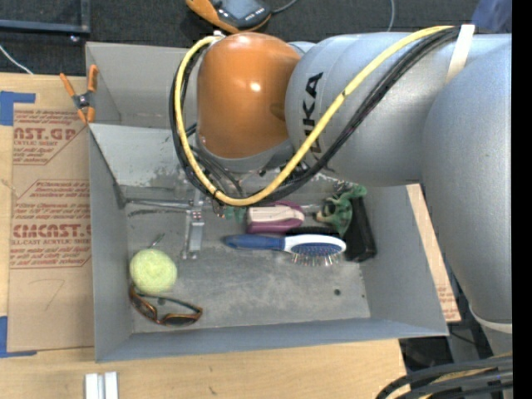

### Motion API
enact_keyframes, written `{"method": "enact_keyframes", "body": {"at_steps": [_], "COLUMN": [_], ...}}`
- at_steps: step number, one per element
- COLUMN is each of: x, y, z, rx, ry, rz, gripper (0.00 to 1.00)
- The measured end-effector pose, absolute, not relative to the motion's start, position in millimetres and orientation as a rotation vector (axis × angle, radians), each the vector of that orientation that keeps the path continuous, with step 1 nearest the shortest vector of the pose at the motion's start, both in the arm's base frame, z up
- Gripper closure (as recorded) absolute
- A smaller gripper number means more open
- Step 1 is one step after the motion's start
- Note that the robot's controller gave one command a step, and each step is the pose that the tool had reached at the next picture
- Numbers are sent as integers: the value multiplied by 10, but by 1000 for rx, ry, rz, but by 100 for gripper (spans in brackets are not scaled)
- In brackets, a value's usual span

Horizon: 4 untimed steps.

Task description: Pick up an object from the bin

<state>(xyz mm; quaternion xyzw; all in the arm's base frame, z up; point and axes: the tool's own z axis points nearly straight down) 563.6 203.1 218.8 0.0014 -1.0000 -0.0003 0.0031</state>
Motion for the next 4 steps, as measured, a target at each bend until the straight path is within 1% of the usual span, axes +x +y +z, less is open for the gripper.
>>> {"method": "enact_keyframes", "body": {"at_steps": [1,2,3,4], "x": [5654,5445,5348,5319], "y": [2015,2283,2399,2470], "z": [2238,1237,1476,1196], "rx": [0,-247,133,-220], "ry": [-3143,-3131,-3140,-3133], "rz": [-3,-4,-2,-6], "gripper": [0,0,0,0]}}
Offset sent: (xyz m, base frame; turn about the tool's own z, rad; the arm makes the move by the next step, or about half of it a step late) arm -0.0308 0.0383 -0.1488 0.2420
